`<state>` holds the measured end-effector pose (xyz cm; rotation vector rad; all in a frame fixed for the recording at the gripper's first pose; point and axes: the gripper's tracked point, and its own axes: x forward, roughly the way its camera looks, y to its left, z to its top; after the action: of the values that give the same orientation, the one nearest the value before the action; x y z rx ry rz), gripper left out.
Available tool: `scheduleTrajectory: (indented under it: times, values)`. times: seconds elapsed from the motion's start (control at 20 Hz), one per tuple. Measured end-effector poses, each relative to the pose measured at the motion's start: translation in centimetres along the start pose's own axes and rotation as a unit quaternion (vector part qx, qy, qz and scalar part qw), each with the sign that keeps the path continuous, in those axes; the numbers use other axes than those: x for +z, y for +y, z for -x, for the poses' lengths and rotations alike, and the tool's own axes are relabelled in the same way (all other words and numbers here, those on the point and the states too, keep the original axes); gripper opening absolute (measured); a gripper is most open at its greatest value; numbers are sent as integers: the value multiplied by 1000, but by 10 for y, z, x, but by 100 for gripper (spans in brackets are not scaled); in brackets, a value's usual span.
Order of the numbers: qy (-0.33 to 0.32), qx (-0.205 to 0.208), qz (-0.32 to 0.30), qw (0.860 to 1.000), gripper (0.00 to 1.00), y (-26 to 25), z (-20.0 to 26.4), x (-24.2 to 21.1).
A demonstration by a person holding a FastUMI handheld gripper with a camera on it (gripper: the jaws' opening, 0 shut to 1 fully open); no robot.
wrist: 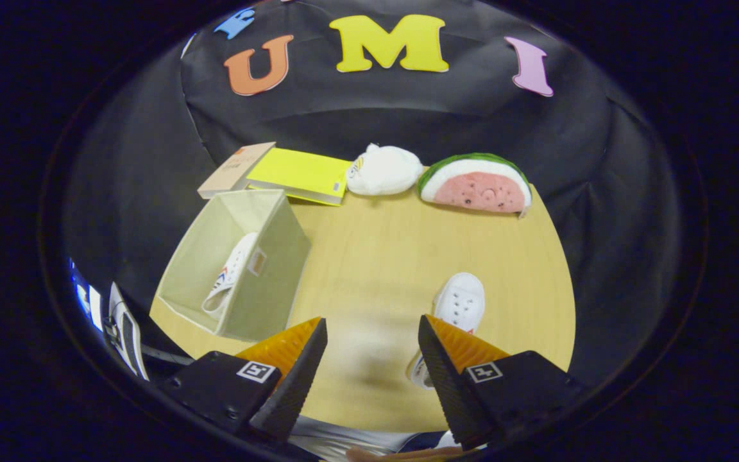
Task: Open the storage box then place both shoes into the box .Put the left shoe in first, then the right shoe, with the right side of both shoes facing outward in a uniform manner.
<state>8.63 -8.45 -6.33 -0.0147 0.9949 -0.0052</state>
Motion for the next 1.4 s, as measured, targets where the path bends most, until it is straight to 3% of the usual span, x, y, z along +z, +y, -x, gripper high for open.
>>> scheduleTrajectory:
  times: [0.5,0.85,1.1,1.2,1.3,1.4]
  values:
    - [68,-4,-102,993,93,-101,-81,-59]
    - [114,-2,-137,984,90,-130,-115,-89]
    - [140,-16,-122,982,85,-127,-130,-87]
    - [159,-33,-97,982,74,-125,-133,-89]
    - [166,-23,-91,982,64,-117,-138,-87]
    - [170,-32,-91,981,41,-119,-137,-85]
